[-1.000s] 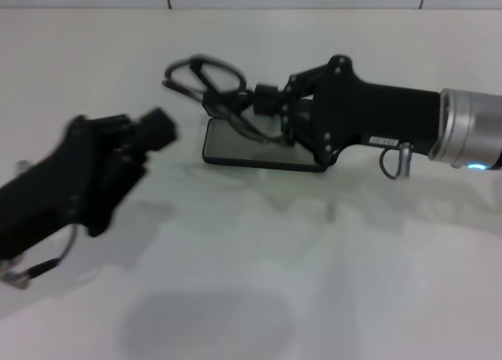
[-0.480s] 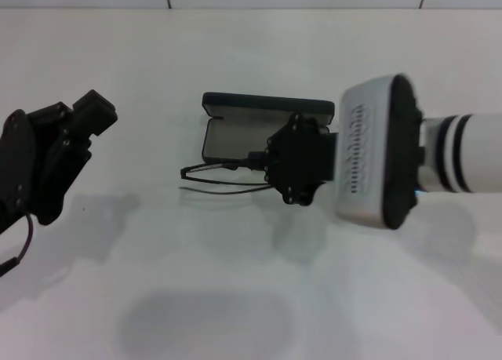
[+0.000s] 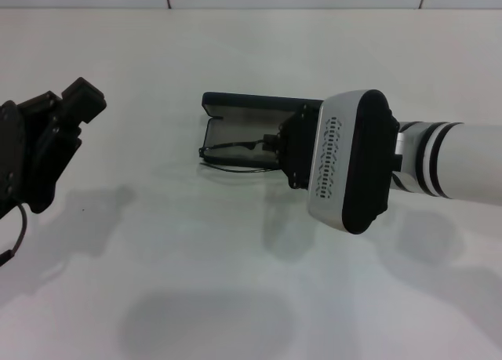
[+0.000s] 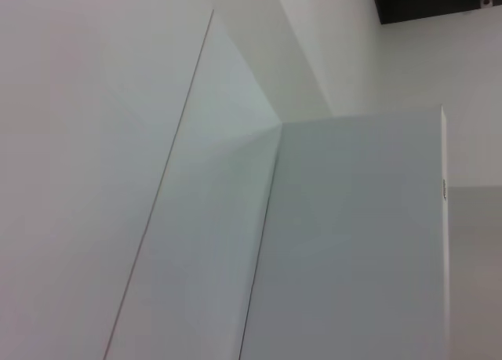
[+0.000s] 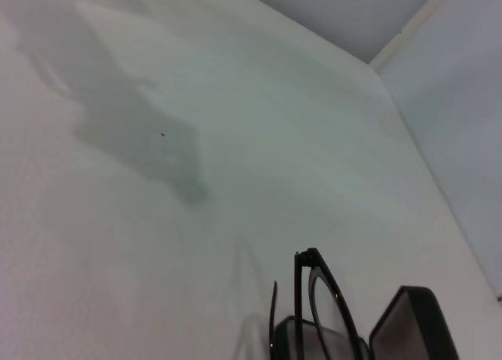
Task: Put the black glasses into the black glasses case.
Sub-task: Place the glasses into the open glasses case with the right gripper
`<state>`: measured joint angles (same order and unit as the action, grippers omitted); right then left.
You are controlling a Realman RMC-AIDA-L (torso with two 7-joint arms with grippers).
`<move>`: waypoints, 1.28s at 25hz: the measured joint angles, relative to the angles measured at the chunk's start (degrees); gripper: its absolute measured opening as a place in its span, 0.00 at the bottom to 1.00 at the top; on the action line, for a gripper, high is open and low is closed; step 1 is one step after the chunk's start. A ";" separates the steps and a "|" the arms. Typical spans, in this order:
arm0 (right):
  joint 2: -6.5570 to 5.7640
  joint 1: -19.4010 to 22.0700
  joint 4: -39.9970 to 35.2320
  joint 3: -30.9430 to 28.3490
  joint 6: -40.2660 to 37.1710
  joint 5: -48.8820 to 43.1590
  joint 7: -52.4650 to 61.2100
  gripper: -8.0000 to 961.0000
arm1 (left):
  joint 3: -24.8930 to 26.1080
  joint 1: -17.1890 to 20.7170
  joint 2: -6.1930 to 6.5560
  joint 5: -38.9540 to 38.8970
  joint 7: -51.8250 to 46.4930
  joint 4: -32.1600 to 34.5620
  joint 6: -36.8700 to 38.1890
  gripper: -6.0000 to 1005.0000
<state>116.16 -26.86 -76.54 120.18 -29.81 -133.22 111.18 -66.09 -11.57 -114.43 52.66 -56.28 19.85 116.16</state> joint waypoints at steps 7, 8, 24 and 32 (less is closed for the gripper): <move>0.02 -0.26 3.16 -0.27 4.11 -1.44 0.21 0.06 | 0.00 -0.49 -0.10 0.11 -0.04 -0.16 -0.30 0.05; 0.03 -0.54 3.92 -0.29 4.78 -1.71 0.24 0.06 | 0.00 -0.59 -0.15 0.15 -0.04 -0.16 -0.37 0.05; 0.03 -4.74 10.41 0.35 8.60 -1.61 0.39 0.06 | -0.01 -1.79 -0.23 0.33 0.54 -2.50 -0.42 0.05; 0.03 -5.30 10.93 1.00 9.29 -1.51 0.42 0.06 | -0.01 -1.87 -0.17 0.34 0.99 -2.83 -0.41 0.05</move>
<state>116.19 -32.16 -65.61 121.18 -20.52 -134.73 111.60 -66.09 -13.44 -114.60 53.00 -55.29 17.02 115.75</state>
